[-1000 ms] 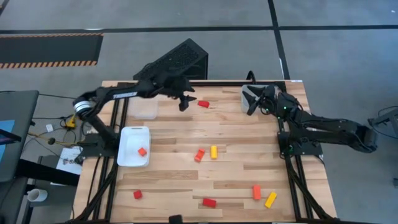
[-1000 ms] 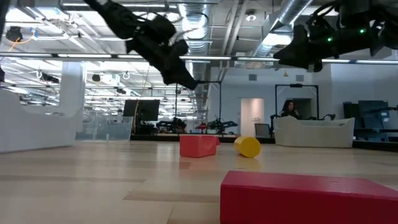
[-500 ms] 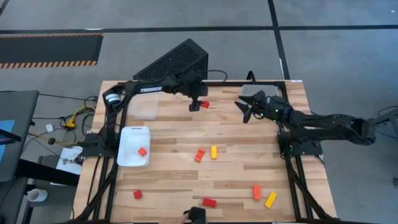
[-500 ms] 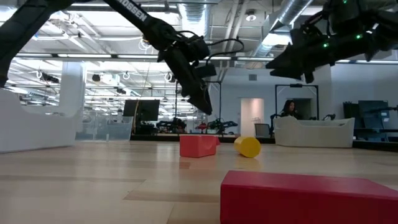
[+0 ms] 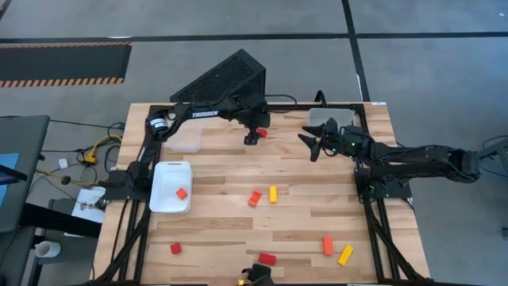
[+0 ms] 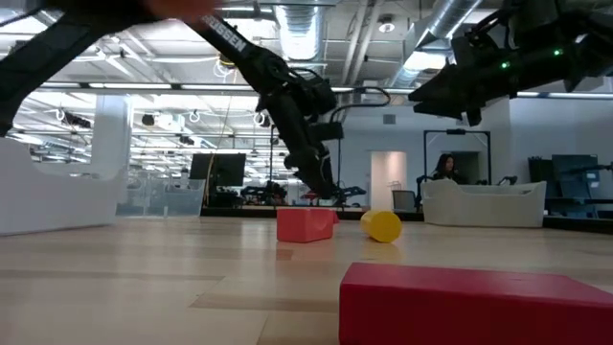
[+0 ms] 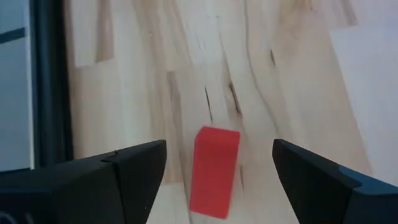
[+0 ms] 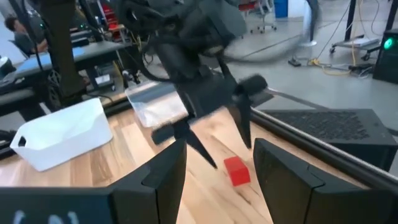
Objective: Sort & place blocks by color
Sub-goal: Put the top red block into the transparent bin
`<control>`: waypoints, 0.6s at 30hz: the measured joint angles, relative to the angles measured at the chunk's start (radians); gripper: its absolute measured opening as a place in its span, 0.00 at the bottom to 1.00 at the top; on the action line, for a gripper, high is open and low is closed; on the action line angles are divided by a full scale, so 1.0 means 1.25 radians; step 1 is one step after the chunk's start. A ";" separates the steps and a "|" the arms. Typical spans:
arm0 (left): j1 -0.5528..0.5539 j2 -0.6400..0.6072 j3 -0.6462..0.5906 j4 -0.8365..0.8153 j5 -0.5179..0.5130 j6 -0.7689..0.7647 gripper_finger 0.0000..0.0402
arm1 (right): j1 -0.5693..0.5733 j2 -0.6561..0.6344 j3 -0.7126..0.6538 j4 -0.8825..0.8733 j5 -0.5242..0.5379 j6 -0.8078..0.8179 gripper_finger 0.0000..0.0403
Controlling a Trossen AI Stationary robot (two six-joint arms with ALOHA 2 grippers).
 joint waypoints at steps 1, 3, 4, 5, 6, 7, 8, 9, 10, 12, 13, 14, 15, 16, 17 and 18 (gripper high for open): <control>0.000 0.016 0.020 -0.018 -0.003 0.010 0.70 | 0.000 -0.002 0.000 0.000 0.000 0.000 0.52; 0.001 0.040 0.054 -0.055 -0.012 0.020 0.70 | 0.001 -0.002 0.000 0.000 0.000 0.002 0.52; 0.003 0.055 0.073 -0.067 -0.015 0.029 0.70 | 0.001 -0.002 0.000 -0.001 0.000 0.002 0.52; 0.006 0.067 0.090 -0.077 -0.015 0.033 0.70 | 0.001 -0.002 0.000 -0.001 0.000 0.002 0.52; 0.010 0.078 0.104 -0.100 -0.015 0.036 0.70 | 0.001 -0.002 0.000 -0.001 0.000 0.002 0.52; 0.012 0.088 0.119 -0.118 -0.015 0.044 0.70 | 0.000 -0.002 0.000 -0.001 0.000 0.002 0.52; 0.015 0.098 0.135 -0.125 -0.015 0.053 0.70 | 0.000 -0.001 0.000 -0.002 0.000 0.002 0.52; 0.016 0.110 0.152 -0.141 -0.018 0.060 0.70 | 0.000 -0.001 0.000 -0.003 0.000 0.002 0.52; 0.017 0.122 0.169 -0.158 -0.021 0.064 0.70 | 0.000 -0.001 0.000 -0.003 0.000 0.002 0.52; 0.020 0.149 0.206 -0.204 -0.021 0.068 0.70 | 0.000 -0.001 0.000 -0.002 0.000 0.002 0.52; 0.020 0.164 0.223 -0.220 -0.022 0.071 0.70 | 0.000 -0.001 0.000 -0.003 0.000 0.002 0.52; 0.021 0.175 0.238 -0.234 -0.021 0.073 0.70 | 0.000 -0.001 0.000 -0.003 0.000 0.002 0.52; 0.021 0.187 0.252 -0.248 -0.021 0.073 0.69 | 0.000 -0.001 0.000 -0.002 0.000 0.001 0.52; 0.021 0.194 0.266 -0.258 -0.023 0.077 0.69 | 0.000 -0.001 0.000 -0.002 0.000 0.001 0.52; 0.021 0.197 0.273 -0.270 -0.021 0.082 0.69 | 0.000 -0.001 0.000 -0.002 0.000 0.000 0.52; 0.021 0.201 0.279 -0.276 -0.021 0.088 0.69 | 0.000 -0.001 0.000 -0.002 0.000 0.000 0.52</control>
